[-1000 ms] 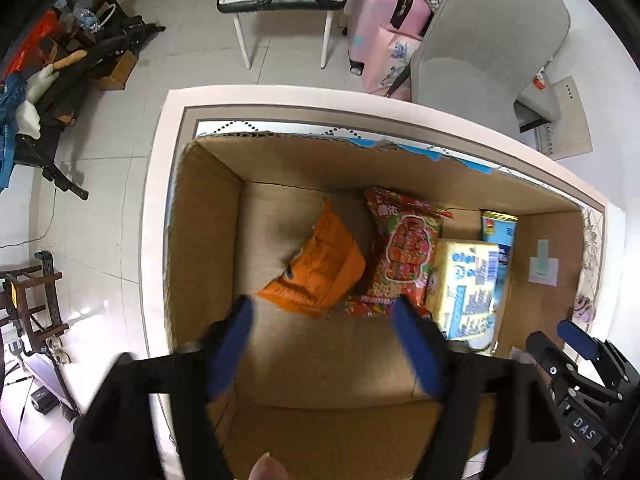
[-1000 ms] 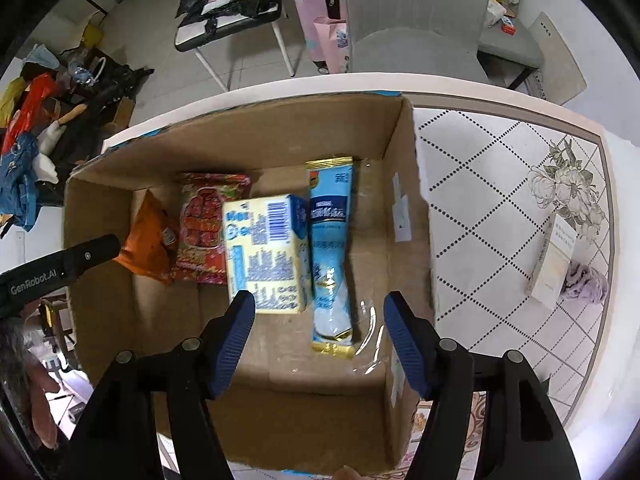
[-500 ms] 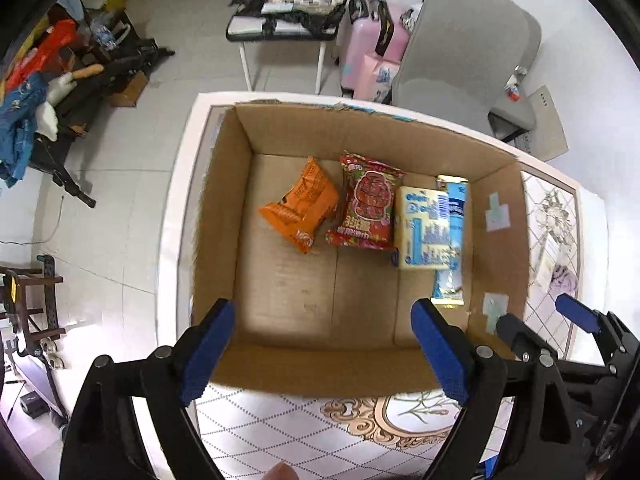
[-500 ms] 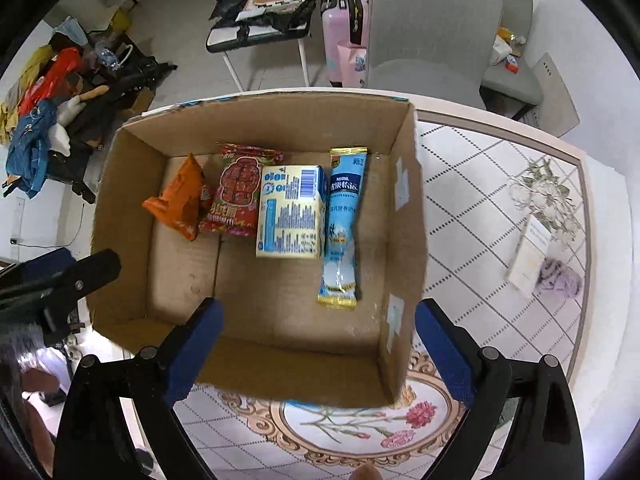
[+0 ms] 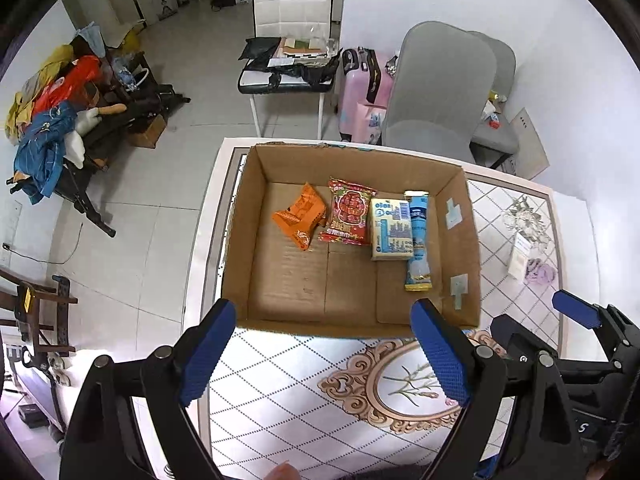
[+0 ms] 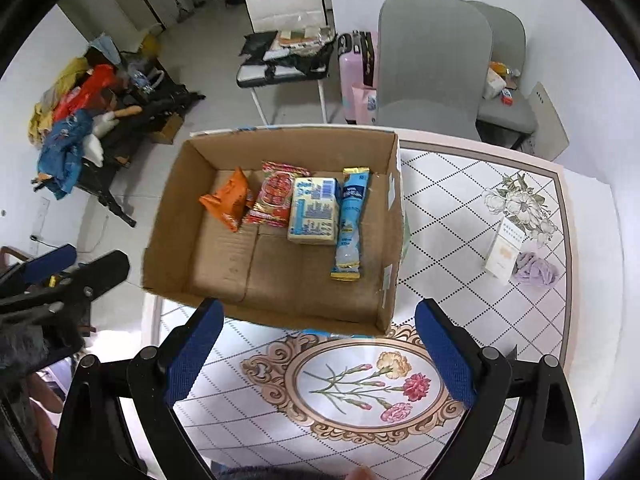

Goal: Organize soft objects
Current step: 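Grasp the white card box with left tool while right tool grasps green bag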

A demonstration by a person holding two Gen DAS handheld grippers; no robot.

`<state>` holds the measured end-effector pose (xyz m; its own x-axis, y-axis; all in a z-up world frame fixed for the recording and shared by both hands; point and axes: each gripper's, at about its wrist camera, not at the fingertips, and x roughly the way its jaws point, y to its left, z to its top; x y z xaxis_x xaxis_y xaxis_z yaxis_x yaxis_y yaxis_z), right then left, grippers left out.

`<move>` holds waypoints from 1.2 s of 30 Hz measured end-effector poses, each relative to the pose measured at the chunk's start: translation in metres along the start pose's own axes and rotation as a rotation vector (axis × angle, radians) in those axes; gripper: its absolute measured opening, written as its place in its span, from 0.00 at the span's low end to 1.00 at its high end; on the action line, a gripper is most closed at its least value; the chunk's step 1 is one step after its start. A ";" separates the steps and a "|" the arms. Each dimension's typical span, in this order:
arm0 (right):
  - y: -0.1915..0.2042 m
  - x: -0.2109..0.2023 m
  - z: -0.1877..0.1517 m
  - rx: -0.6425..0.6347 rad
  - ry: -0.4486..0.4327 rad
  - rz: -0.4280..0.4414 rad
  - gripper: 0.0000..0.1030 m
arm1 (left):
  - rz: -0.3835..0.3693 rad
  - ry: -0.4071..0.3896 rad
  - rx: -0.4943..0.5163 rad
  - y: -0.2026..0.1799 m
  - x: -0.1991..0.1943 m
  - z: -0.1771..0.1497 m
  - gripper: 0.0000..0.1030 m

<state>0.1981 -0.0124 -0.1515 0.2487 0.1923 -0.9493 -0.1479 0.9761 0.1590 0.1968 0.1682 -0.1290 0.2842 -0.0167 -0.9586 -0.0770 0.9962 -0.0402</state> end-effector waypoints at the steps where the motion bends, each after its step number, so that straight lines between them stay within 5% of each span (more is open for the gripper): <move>1: -0.001 -0.008 -0.002 0.002 -0.010 0.012 0.95 | -0.002 -0.003 -0.005 0.000 -0.004 -0.002 0.87; 8: -0.009 -0.034 -0.011 0.011 -0.033 0.072 0.95 | 0.001 -0.030 -0.024 -0.005 -0.026 -0.012 0.87; 12: -0.050 -0.029 -0.031 0.120 0.000 0.100 0.95 | 0.029 -0.037 0.036 -0.034 -0.030 -0.022 0.87; 22: -0.268 0.081 -0.163 0.804 0.268 0.023 0.95 | 0.100 0.059 0.306 -0.171 0.059 -0.031 0.87; 28: -0.325 0.148 -0.207 0.998 0.361 0.026 0.93 | 0.158 0.133 0.463 -0.250 0.117 -0.029 0.87; 31: -0.335 0.175 -0.216 1.019 0.414 0.050 0.82 | 0.168 0.180 0.518 -0.287 0.141 -0.025 0.87; 34: -0.338 0.175 -0.207 0.975 0.414 0.044 0.46 | 0.172 0.215 0.545 -0.313 0.159 -0.018 0.87; 36: -0.342 0.170 -0.201 0.951 0.411 0.048 0.39 | 0.151 0.262 0.548 -0.333 0.174 -0.009 0.87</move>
<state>0.0990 -0.3335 -0.4221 -0.1101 0.3583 -0.9271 0.7123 0.6790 0.1778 0.2628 -0.1675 -0.2847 0.0589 0.1762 -0.9826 0.4231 0.8871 0.1844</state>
